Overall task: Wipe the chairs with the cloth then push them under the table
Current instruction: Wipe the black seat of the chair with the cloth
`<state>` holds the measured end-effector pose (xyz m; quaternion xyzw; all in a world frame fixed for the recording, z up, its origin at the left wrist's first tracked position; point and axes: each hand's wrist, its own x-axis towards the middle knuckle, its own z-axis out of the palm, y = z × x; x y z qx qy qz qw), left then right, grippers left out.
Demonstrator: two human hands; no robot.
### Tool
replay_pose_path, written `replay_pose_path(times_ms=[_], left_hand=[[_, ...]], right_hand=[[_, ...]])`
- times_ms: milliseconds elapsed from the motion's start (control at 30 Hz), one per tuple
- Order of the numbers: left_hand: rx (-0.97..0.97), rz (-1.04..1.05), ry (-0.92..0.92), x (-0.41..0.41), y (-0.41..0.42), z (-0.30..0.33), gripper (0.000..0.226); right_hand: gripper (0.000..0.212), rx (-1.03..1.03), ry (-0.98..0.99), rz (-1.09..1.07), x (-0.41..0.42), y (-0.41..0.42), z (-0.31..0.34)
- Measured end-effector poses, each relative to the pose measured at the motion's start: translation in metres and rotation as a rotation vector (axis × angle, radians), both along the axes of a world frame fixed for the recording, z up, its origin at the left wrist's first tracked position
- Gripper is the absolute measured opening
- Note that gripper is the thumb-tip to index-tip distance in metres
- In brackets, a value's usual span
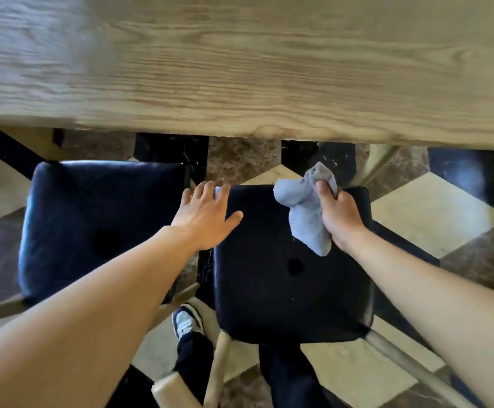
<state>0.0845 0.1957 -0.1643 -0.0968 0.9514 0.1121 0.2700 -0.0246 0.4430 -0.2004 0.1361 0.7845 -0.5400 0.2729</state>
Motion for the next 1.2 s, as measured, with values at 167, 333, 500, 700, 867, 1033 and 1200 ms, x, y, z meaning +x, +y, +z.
replay_pose_path(times_ms=[167, 333, 500, 700, 867, 1033, 1200], left_hand=[[0.006, 0.022, 0.031, -0.015, 0.019, -0.026, 0.072], [-0.009, 0.001, 0.030, -0.029, 0.042, -0.072, 0.071], [0.010, -0.046, 0.057, -0.038, 0.070, -0.112, 0.070], [-0.011, -0.105, 0.022, -0.040, 0.088, -0.143, 0.072], [-0.054, -0.139, 0.007, -0.049, 0.091, -0.156, 0.075], [-0.048, -0.161, -0.023, -0.042, 0.098, -0.168, 0.082], [-0.065, -0.173, 0.019, -0.038, 0.095, -0.177, 0.085]], right_hand=[[0.022, 0.187, 0.317, 0.164, -0.059, 0.011, -0.008], [0.039, 0.425, 0.652, 0.386, -0.085, 0.067, -0.040], [0.042, 0.603, 0.560, 0.765, -0.072, 0.107, -0.099], [0.067, 0.647, 0.468, 0.825, -0.050, 0.129, -0.140], [0.073, 0.779, 0.464, 0.817, -0.077, 0.125, -0.156], [0.074, 0.898, 0.463, 0.782, -0.080, 0.102, -0.175], [0.067, 0.974, 0.544, 0.717, -0.075, 0.072, -0.182]])
